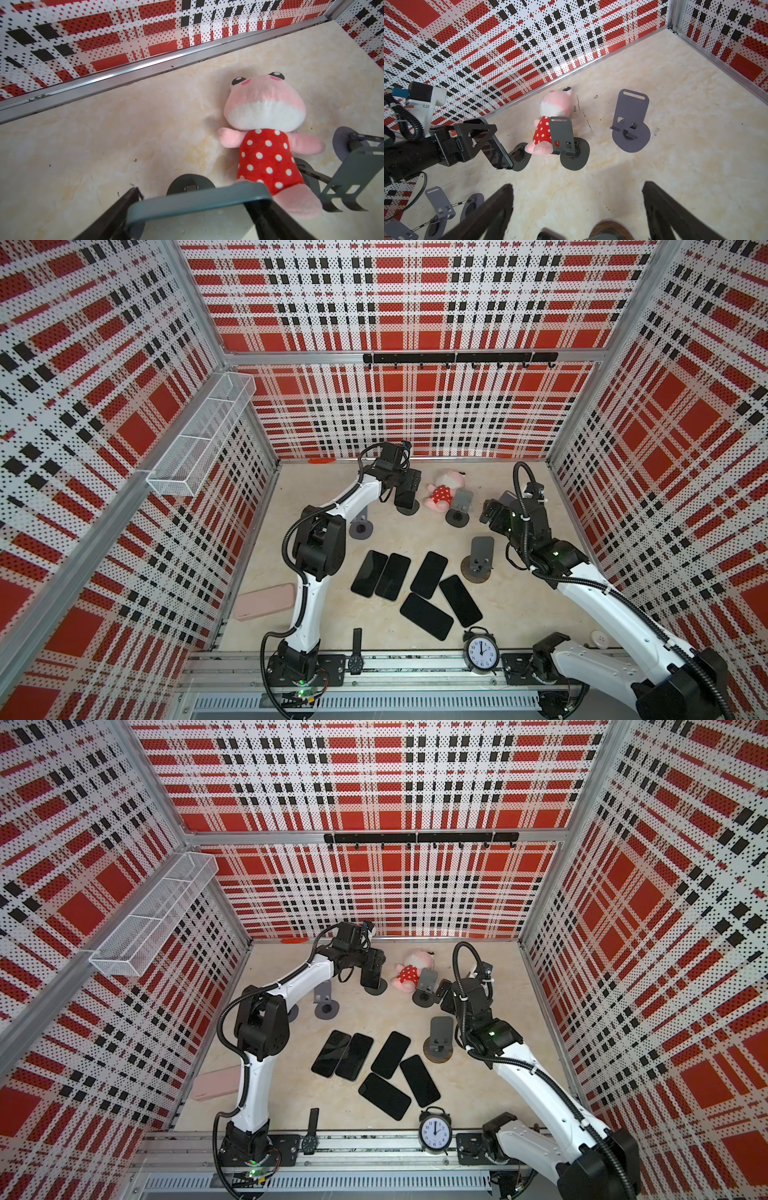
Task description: Remove the phone from the phone stand
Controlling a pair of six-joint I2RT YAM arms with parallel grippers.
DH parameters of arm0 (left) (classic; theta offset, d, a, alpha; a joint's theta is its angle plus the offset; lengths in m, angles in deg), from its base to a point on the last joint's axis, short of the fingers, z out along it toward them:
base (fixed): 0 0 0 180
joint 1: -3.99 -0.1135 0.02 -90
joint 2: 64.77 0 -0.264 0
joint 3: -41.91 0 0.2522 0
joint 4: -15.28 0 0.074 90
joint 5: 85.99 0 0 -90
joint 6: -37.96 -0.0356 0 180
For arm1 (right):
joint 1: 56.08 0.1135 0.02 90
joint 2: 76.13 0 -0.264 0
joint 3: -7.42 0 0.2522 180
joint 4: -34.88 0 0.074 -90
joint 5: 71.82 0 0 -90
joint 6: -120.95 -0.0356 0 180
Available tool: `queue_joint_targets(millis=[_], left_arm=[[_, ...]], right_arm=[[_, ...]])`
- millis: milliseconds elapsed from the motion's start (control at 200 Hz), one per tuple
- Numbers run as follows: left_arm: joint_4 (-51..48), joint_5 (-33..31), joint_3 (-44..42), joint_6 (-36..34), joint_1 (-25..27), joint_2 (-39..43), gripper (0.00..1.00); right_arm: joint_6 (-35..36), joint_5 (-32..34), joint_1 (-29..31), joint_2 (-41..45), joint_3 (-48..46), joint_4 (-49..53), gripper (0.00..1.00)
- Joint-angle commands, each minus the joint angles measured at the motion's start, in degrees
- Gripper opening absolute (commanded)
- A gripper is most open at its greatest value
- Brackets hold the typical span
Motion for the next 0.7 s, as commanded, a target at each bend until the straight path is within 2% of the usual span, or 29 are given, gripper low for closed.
queue_joint_targets(millis=[0,446,696], left_arm=[[-0.92,0.96,1.43,0.06,0.31,1.58,0.83],[-2.2,2.67,1.18,0.54,1.02,5.68,0.74],[-3.96,-0.22,1.41,-0.95,2.58,7.51,0.71]], right_arm=[[-0.68,-0.3,-0.65,0.37,0.6,0.03,1.0],[-0.69,-3.4,-1.0,-0.51,0.06,0.29,1.0],[-1.43,-7.85,-2.01,-2.38,0.16,-0.46,1.0]])
